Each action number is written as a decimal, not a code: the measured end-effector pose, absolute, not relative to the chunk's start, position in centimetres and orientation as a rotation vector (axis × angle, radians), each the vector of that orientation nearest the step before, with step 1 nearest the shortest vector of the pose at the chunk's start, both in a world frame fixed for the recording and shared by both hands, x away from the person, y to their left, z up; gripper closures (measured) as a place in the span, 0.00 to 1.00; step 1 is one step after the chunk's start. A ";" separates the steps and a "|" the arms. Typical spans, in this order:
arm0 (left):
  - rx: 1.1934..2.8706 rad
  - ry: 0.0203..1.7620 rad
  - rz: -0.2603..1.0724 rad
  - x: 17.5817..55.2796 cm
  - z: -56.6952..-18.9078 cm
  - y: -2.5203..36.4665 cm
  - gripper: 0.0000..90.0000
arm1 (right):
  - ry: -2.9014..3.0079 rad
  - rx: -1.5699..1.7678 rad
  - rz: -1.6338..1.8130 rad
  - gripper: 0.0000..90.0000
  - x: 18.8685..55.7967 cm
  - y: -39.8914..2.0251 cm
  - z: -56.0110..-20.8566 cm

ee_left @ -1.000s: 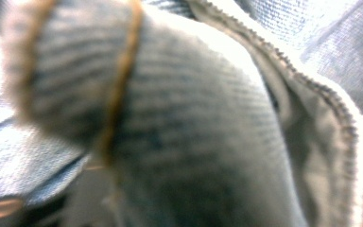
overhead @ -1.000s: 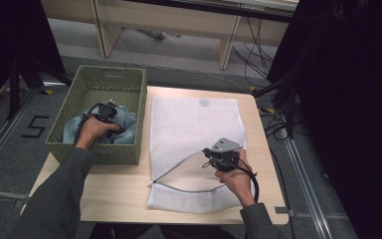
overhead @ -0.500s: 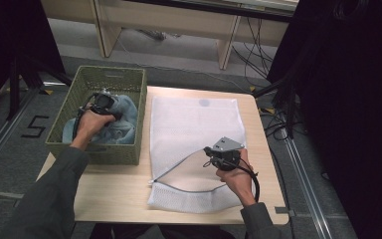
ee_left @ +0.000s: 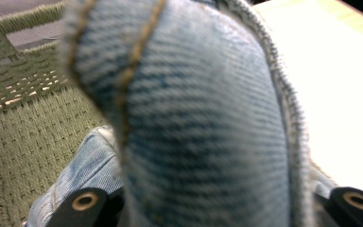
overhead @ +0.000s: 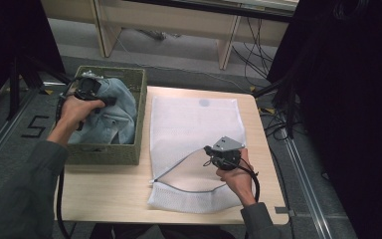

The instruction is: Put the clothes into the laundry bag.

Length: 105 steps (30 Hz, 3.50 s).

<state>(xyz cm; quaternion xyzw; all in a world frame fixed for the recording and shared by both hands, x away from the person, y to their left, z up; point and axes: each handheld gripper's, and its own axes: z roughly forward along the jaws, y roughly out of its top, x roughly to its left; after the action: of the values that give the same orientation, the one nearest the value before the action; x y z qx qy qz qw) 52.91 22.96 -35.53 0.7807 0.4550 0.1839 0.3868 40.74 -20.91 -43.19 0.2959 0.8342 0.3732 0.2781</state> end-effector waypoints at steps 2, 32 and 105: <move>1.962 1.157 0.469 52.5 -34.6 23.1 0.85 | 2.248 0.794 0.995 1.00 40.7 -21.0 -43.1; 1.940 0.983 0.431 46.8 -25.9 22.8 0.86 | 2.255 0.809 0.999 1.00 40.7 -20.9 -43.1; 2.303 0.436 -0.038 38.6 -39.6 0.7 0.82 | 2.161 0.812 1.064 1.00 40.3 -20.9 -41.4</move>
<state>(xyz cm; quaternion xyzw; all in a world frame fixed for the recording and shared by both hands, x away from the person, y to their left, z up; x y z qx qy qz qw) 38.58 0.66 -39.65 0.9053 0.1715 -0.0149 0.3884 40.26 -20.86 -41.40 0.3051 0.8122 0.4000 0.2954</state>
